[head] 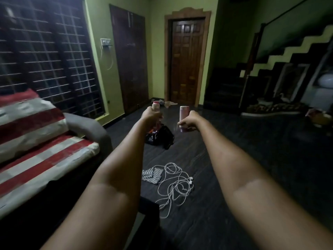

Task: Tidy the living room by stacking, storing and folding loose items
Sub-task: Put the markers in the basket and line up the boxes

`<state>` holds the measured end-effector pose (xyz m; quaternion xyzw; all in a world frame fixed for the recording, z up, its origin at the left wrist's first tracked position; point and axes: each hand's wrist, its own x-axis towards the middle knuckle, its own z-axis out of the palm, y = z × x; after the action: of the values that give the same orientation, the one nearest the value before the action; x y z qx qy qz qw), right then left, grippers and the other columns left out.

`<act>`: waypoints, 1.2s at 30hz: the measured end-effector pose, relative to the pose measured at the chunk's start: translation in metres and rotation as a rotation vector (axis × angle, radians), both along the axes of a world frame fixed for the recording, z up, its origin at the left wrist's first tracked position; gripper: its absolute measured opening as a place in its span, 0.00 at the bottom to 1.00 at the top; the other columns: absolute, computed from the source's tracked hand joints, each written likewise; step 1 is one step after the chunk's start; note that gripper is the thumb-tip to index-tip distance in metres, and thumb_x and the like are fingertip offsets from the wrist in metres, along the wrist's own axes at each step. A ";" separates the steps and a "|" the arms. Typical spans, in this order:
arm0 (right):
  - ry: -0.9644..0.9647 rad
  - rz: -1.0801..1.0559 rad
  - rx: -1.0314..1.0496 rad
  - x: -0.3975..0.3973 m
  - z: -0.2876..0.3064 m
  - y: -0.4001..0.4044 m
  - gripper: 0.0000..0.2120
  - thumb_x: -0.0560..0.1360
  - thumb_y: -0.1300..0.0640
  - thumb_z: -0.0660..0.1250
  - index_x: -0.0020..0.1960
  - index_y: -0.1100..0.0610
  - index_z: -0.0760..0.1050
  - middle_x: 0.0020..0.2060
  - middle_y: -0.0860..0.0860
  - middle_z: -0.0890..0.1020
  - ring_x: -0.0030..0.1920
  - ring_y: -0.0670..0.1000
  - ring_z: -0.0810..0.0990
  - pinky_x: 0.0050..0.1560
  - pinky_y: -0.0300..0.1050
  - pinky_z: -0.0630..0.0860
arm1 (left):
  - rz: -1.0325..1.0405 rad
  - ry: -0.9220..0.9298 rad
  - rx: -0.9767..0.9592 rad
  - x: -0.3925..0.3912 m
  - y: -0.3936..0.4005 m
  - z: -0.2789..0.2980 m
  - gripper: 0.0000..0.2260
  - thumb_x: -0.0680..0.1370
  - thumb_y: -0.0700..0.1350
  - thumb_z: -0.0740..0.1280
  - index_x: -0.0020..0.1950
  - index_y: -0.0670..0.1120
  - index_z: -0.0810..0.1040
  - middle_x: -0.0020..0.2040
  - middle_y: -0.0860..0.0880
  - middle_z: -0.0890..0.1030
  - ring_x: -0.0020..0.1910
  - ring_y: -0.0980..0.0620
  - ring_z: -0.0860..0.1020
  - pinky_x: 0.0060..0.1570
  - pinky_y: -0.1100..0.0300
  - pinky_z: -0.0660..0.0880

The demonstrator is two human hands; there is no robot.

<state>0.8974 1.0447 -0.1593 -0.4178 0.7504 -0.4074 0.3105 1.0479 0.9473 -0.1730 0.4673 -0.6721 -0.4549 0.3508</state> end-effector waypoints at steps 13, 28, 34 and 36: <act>-0.029 -0.125 -0.107 -0.237 0.009 -0.184 0.31 0.73 0.64 0.71 0.70 0.62 0.58 0.56 0.59 0.74 0.40 0.53 0.80 0.25 0.40 0.72 | -0.018 -0.126 -0.208 -0.232 -0.196 0.012 0.14 0.75 0.48 0.70 0.56 0.42 0.77 0.52 0.40 0.81 0.51 0.42 0.79 0.45 0.54 0.74; 0.085 0.157 -0.081 -0.472 0.061 -0.422 0.25 0.74 0.62 0.70 0.66 0.69 0.64 0.57 0.63 0.77 0.28 0.45 0.69 0.13 0.31 0.61 | 0.283 -0.007 -0.196 -0.459 -0.407 0.028 0.17 0.71 0.50 0.75 0.56 0.45 0.77 0.46 0.49 0.78 0.44 0.53 0.76 0.36 0.60 0.73; 0.081 0.245 -0.038 -0.526 0.020 -0.553 0.24 0.74 0.62 0.71 0.65 0.67 0.66 0.50 0.59 0.76 0.28 0.44 0.70 0.13 0.32 0.63 | 0.399 -0.033 -0.154 -0.504 -0.520 -0.011 0.18 0.70 0.53 0.76 0.53 0.44 0.80 0.46 0.48 0.81 0.42 0.53 0.78 0.34 0.61 0.74; 0.102 0.279 -0.046 -0.543 0.015 -0.603 0.24 0.73 0.61 0.72 0.65 0.66 0.67 0.53 0.57 0.77 0.29 0.44 0.70 0.14 0.32 0.65 | 0.422 -0.034 -0.170 -0.517 -0.565 -0.011 0.17 0.69 0.52 0.76 0.53 0.45 0.81 0.45 0.49 0.81 0.42 0.53 0.78 0.33 0.61 0.75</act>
<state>0.3546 0.4415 -0.1438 -0.5452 0.6902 -0.3558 0.3159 0.5308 0.3823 -0.1843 0.5738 -0.6012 -0.3052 0.4649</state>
